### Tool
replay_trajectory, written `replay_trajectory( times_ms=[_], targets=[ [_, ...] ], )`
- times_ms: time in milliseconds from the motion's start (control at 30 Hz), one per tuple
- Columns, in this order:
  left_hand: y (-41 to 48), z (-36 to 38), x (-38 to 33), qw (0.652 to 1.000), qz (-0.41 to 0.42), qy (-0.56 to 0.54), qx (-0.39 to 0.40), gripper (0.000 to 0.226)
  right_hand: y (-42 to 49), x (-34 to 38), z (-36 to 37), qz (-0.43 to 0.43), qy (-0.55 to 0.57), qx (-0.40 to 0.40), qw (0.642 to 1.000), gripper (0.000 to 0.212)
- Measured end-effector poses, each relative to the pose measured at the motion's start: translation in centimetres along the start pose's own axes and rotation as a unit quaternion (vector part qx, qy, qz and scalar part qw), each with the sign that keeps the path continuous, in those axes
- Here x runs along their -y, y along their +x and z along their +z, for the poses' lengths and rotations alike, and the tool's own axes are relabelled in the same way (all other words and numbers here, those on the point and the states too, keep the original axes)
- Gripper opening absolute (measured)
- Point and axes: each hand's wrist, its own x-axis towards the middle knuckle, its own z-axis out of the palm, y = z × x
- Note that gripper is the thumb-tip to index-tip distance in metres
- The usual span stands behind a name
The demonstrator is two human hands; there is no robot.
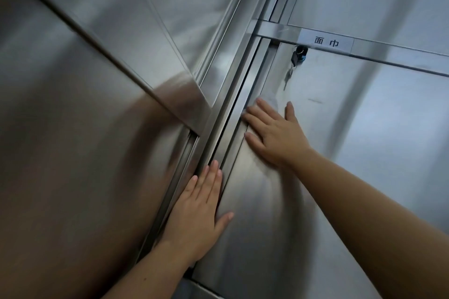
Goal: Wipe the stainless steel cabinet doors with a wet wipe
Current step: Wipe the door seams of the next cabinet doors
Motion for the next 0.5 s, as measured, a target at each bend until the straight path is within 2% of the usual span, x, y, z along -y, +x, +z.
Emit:
replay_trajectory(
  times_ms=[133, 333, 433, 500],
  targets=[
    [0.0, 0.0, -0.1, 1.0, -0.005, 0.006, -0.003, 0.071, -1.1, 1.3, 0.1, 0.001, -0.004, -0.011, 1.0, 0.061],
    [-0.2, -0.1, -0.1, 1.0, -0.001, 0.012, 0.006, 0.072, -6.6, 6.1, 1.7, -0.101, 0.022, -0.037, 0.994, 0.053],
    [-0.2, 0.1, 0.0, 1.0, -0.002, 0.023, 0.002, 0.073, -6.3, 5.0, 1.4, -0.157, -0.005, -0.036, 0.987, 0.05],
    [0.0, 0.3, 0.1, 0.999, 0.001, 0.032, -0.014, 0.073, -5.0, 3.8, 0.8, -0.145, -0.023, -0.034, 0.989, 0.051]
  ],
)
